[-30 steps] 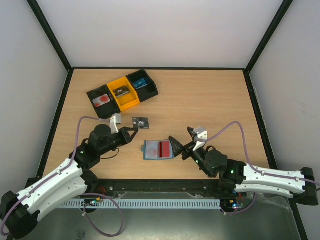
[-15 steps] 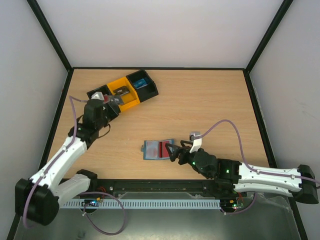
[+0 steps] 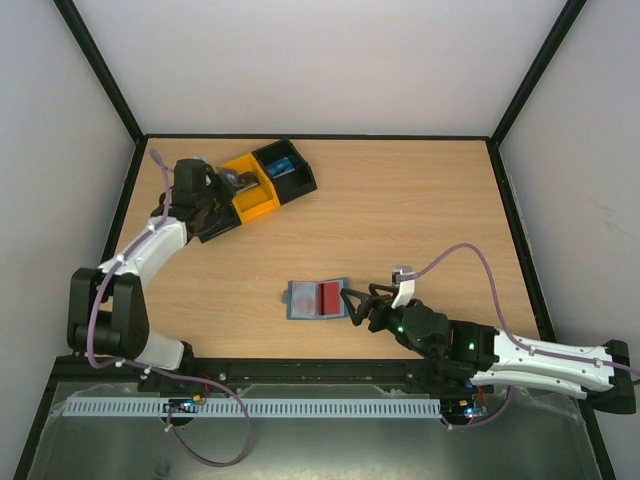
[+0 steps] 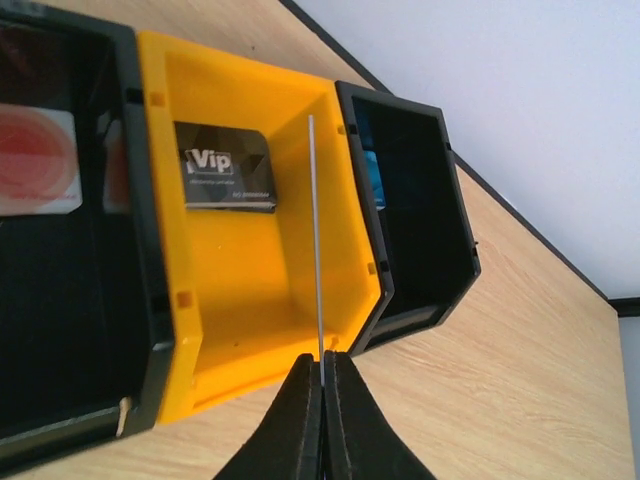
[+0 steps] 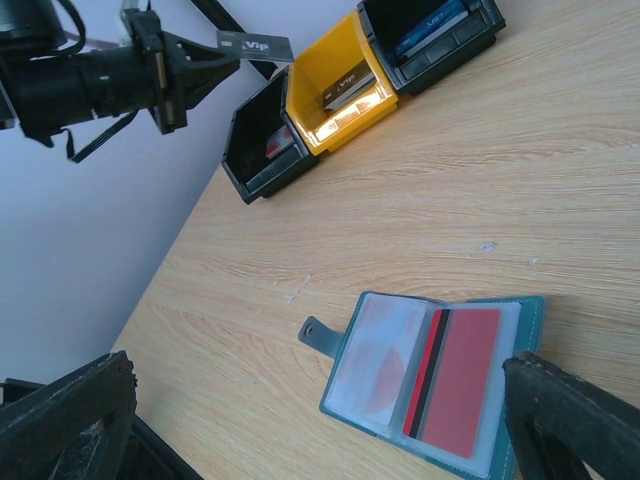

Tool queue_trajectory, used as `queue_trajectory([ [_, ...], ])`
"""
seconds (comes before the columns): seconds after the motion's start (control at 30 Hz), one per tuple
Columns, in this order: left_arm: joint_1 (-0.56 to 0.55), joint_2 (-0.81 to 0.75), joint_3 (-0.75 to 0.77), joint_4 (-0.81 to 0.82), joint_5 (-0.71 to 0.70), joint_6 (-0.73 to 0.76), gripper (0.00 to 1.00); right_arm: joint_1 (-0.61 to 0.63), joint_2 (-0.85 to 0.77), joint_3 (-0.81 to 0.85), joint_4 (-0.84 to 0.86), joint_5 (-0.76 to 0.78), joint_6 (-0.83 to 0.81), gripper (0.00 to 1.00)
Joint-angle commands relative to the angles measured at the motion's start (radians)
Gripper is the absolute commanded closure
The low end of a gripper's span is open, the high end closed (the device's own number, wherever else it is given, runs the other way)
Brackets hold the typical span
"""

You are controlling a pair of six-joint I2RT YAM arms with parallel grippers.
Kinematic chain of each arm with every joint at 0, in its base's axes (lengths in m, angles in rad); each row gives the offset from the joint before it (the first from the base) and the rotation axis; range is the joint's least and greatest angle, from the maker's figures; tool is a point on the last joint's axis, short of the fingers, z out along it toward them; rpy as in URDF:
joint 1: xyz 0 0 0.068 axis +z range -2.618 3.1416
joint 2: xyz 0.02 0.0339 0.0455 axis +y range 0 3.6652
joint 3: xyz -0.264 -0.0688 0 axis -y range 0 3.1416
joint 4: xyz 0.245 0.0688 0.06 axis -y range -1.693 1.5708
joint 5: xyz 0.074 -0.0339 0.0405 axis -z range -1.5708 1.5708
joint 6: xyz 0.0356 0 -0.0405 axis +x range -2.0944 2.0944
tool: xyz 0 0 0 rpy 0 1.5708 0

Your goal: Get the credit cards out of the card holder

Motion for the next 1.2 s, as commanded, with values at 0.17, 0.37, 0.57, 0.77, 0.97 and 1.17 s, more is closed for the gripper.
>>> queue_trajectory([
  [0.17,0.013,0.187,0.126,0.032,0.023,0.033,0.97,0.005,-0.097,0.024,-0.073,0.042,0.007,0.02],
  [0.37,0.013,0.288,0.172,0.021,0.008,0.036,0.97,0.005,-0.118,0.039,-0.113,0.088,0.000,0.03],
  [0.57,0.013,0.346,0.225,0.022,0.013,0.038,0.97,0.005,-0.119,0.057,-0.170,0.121,0.020,0.02],
  [0.77,0.013,0.422,0.301,-0.026,-0.005,0.066,0.97,0.005,-0.122,0.061,-0.182,0.146,0.024,0.02],
  [0.97,0.013,0.469,0.351,-0.056,-0.022,0.078,0.97,0.005,-0.114,0.069,-0.173,0.167,0.006,0.03],
  [1.17,0.013,0.486,0.351,-0.059,-0.034,0.063,0.97,0.005,-0.080,0.081,-0.155,0.172,-0.023,0.02],
])
